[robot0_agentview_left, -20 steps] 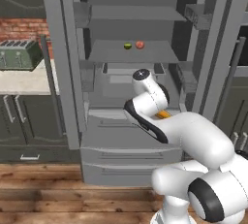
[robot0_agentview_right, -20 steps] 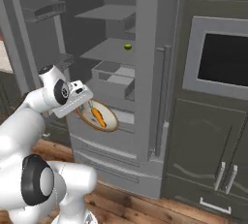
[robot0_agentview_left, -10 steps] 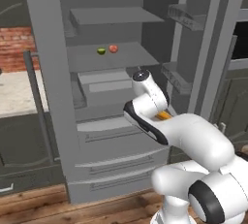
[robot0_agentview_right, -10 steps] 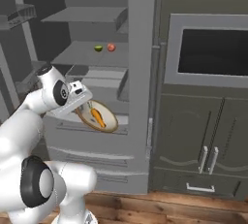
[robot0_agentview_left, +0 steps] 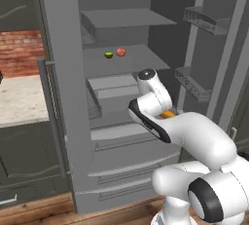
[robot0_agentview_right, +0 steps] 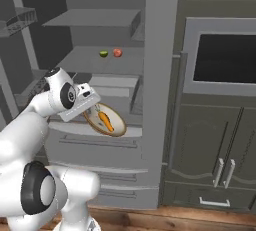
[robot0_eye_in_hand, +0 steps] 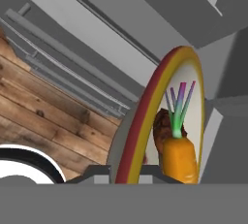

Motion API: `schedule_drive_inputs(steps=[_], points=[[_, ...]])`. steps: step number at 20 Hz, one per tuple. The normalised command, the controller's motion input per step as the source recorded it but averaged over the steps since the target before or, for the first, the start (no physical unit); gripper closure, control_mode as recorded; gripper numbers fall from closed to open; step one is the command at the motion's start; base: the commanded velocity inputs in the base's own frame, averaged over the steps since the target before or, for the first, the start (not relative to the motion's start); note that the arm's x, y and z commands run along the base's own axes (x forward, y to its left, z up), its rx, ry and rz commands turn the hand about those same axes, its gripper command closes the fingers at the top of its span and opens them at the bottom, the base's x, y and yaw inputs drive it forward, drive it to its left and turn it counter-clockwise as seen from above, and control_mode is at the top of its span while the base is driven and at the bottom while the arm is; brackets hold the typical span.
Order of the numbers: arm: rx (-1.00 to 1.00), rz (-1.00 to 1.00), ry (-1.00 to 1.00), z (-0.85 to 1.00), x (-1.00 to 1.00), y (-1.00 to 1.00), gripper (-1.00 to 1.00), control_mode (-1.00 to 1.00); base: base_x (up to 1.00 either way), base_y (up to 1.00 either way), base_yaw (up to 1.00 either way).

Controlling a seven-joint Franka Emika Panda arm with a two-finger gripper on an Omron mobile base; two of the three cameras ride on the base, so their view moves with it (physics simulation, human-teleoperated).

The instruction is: Pick the chicken drumstick and carrot from their plates and place them in the bowl. Then put the bowl in the fridge.

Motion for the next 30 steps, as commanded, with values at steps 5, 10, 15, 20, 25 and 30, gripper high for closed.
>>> schedule_drive_inputs(steps=[5,10,15,20,25,30], points=[[0.0,0.0,0.0,0.0,0.0,0.0,1.0,1.0,0.4,0.1,0.02],[0.0,0.0,0.0,0.0,0.0,0.0,1.0,1.0,0.38,0.07,0.07],[0.0,0.0,0.0,0.0,0.0,0.0,1.0,1.0,0.34,0.02,0.06],[0.0,0.0,0.0,0.0,0.0,0.0,1.0,1.0,0.39,0.01,0.01],[0.0,0.0,0.0,0.0,0.0,0.0,1.0,1.0,0.1,0.0,0.0],[0.0,0.0,0.0,0.0,0.0,0.0,1.0,1.0,0.0,0.0,0.0]])
